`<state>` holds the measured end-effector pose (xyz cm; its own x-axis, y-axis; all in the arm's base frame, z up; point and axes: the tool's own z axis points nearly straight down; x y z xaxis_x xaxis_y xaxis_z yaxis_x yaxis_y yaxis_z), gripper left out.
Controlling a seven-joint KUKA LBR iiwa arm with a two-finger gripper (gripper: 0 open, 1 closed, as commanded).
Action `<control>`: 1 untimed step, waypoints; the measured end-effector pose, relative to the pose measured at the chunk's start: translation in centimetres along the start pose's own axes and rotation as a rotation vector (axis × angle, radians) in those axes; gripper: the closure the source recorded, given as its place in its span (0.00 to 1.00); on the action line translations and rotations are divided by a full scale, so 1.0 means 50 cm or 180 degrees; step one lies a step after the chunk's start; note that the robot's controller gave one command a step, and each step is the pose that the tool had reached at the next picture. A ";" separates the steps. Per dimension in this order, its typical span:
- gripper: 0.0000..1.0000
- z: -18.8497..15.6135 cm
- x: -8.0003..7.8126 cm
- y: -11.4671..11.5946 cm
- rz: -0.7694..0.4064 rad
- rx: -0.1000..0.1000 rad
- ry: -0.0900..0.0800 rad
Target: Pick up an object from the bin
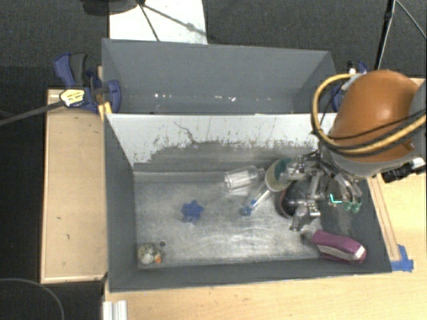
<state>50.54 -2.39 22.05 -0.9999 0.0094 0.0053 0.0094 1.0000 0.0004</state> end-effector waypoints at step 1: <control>0.00 0.222 -0.084 -0.028 0.0231 -0.0007 -0.0085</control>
Offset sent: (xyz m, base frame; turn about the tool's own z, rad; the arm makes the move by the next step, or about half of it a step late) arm 0.0386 -0.0169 -0.1284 0.0764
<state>54.68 -3.80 10.95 -0.9964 0.0818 -0.0212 0.0818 0.9966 0.0033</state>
